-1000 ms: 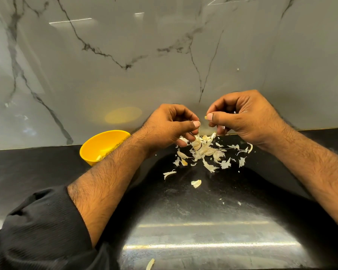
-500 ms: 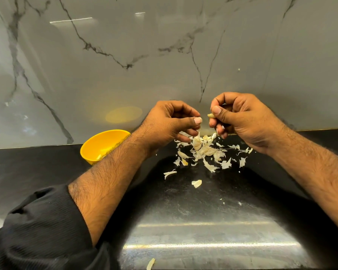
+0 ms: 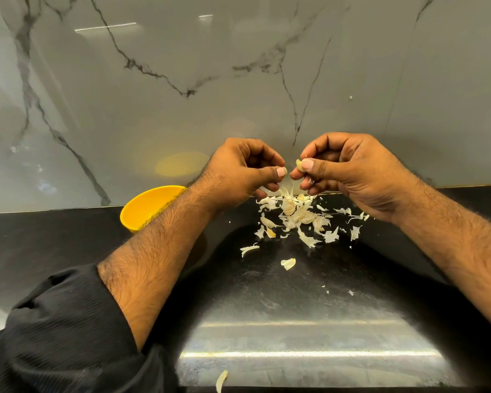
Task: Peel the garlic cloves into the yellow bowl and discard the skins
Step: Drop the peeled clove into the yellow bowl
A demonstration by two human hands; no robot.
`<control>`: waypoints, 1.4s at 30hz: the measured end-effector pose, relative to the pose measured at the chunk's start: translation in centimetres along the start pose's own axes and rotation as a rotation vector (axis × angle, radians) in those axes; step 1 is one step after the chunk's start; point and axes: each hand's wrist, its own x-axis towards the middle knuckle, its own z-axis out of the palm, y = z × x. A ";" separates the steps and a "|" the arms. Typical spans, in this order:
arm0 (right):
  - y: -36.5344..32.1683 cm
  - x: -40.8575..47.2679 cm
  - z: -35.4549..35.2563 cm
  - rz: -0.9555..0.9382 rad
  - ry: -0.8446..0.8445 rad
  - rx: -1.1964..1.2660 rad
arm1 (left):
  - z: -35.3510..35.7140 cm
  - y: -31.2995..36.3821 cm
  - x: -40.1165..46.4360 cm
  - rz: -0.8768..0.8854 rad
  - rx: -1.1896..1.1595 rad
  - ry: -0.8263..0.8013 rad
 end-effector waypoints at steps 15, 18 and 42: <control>-1.2 0.9 4.9 0.034 0.003 -0.017 | -9.0 -0.9 -3.8 0.092 0.095 0.318; -1.5 2.7 9.0 0.004 -0.034 -0.090 | -12.8 -2.6 -4.9 0.039 0.134 0.473; -1.9 1.8 2.7 0.016 -0.132 -0.793 | -8.2 -0.9 -4.7 -0.015 0.248 0.250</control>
